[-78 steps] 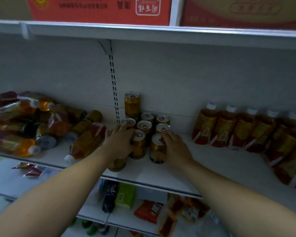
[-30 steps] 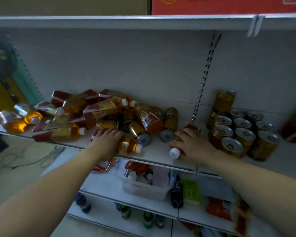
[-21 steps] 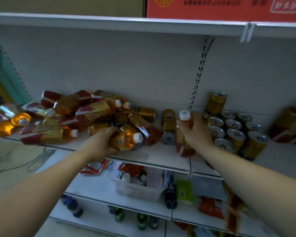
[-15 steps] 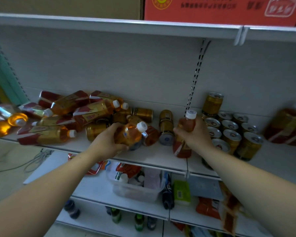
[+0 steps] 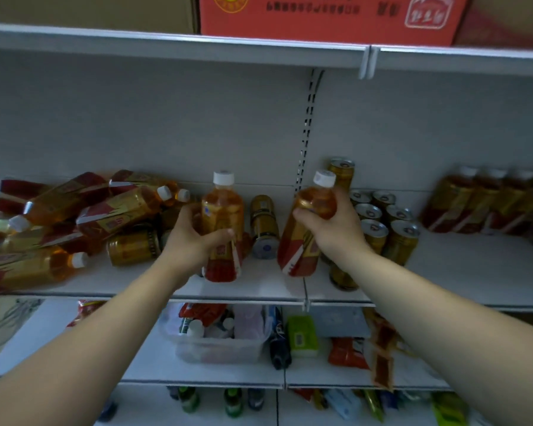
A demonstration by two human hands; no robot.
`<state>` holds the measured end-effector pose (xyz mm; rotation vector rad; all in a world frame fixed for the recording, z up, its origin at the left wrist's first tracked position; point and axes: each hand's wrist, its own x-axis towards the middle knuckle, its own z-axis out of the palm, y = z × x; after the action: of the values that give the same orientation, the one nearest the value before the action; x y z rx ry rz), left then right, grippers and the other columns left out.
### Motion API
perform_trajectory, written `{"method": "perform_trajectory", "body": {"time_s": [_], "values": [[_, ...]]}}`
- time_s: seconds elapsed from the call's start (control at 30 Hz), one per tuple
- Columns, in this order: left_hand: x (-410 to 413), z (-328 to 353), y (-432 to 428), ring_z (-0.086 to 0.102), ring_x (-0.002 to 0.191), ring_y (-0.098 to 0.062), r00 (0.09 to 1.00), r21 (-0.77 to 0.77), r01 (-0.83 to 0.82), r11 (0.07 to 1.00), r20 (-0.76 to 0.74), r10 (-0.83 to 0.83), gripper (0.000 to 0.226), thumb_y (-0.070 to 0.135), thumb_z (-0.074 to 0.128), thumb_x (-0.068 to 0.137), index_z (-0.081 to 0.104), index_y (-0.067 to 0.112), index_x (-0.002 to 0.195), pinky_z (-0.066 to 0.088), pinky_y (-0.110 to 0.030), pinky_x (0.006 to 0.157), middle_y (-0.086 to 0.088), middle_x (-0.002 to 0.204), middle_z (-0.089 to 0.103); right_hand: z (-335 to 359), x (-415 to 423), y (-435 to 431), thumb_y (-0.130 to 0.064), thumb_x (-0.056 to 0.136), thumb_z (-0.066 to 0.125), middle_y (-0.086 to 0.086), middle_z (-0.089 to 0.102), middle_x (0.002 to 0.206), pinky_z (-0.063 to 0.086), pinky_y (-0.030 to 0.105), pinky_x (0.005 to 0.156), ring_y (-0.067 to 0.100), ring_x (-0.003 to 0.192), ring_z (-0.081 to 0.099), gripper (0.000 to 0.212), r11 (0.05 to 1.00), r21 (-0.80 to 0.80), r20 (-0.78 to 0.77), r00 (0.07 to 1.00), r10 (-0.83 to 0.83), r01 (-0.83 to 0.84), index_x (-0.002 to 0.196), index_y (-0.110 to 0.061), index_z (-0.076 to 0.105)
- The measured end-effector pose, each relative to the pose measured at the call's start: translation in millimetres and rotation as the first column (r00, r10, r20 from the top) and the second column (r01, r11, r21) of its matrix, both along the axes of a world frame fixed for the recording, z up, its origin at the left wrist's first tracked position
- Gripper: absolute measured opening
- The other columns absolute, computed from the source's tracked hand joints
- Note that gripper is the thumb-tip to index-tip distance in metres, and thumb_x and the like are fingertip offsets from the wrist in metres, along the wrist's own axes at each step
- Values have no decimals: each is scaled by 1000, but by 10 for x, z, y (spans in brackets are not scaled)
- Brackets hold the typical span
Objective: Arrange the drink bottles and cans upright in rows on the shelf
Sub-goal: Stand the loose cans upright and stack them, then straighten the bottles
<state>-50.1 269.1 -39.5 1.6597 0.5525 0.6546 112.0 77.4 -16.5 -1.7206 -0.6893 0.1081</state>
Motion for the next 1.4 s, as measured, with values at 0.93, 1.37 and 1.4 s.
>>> {"method": "perform_trajectory", "body": {"time_s": [0.93,1.37,1.4], "values": [[2869,12,-4129,62,96,-14,906,13,419,908,-69,-417,66,14,82,70,46,15,125,48,-30,81,-2,112,63,147,1843,-4387,-43,69,81,-25,49,94,34,14,63,-4,81,49,67,851,-82,90,855,-512,518,118,-39,37],[4130,-449,-4314,51,108,-14,859,58,505,861,-133,-494,89,6,80,68,27,27,136,43,-34,94,14,108,53,-449,2919,-4427,-33,75,79,-32,44,96,31,7,67,2,92,47,57,835,-138,62,846,-529,532,113,-43,37],[4180,-465,-4312,54,104,-10,844,60,530,846,-137,-519,93,3,80,67,24,27,137,44,-29,90,19,104,51,-474,2988,-4449,-34,75,79,-30,47,98,33,8,69,3,93,49,56,834,-133,66,844,-532,536,114,-43,39]]}}
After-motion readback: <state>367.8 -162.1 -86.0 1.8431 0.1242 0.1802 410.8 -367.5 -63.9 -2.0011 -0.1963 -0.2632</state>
